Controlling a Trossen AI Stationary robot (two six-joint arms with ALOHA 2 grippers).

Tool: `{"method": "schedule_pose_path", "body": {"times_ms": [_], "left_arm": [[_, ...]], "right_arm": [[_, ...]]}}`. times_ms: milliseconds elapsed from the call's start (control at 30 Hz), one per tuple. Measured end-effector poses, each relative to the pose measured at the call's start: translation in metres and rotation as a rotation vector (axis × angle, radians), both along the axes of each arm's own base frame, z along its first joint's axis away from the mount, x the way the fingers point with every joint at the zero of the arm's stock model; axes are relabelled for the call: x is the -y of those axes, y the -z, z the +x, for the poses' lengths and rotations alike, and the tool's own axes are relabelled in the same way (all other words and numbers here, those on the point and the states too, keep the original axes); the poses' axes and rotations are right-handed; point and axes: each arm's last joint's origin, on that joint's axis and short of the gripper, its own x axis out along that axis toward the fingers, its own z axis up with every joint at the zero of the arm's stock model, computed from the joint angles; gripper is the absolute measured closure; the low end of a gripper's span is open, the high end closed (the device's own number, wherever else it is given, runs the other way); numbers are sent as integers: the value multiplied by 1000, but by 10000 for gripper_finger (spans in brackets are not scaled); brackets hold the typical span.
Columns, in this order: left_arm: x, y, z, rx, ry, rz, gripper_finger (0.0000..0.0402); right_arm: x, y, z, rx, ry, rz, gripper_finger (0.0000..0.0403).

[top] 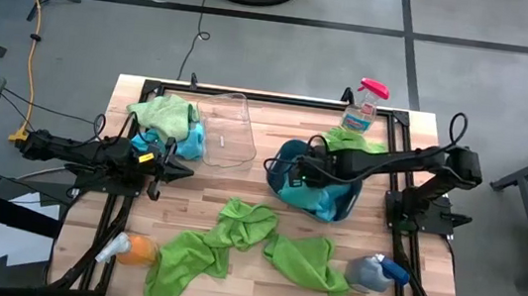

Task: Sort microfiber towel by color & place in baskets
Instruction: Put the blue towel into the blue bin

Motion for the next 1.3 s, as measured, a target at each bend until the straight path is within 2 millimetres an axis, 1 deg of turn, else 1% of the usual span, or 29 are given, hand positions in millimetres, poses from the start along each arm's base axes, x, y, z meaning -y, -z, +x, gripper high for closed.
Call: {"method": "schedule_pose_path", "body": {"times_ms": [167,333,467,600,700,800,967,1133,1300], "left_arm": [[0,0,0,0,0,0,401],[0,0,0,0,0,0,401],[0,0,0,0,0,0,401],[0,0,0,0,0,0,401],[0,0,0,0,0,0,401],[0,0,0,0,0,0,401],[0,0,0,0,0,0,401],[0,0,0,0,0,0,401],[0,0,0,0,0,0,401]], "right_arm": [[1,31,-5,77,79,58,403],[0,59,-14,137,158,126,402],[0,70,-19,181,198,152,402],[0,71,-19,185,198,157,391],[0,66,-15,182,179,147,369],[0,59,-11,170,139,122,337],[0,38,-7,64,56,82,282],[1,4,-5,-64,-9,33,244],[4,-39,-2,-113,-80,-31,233]]}}
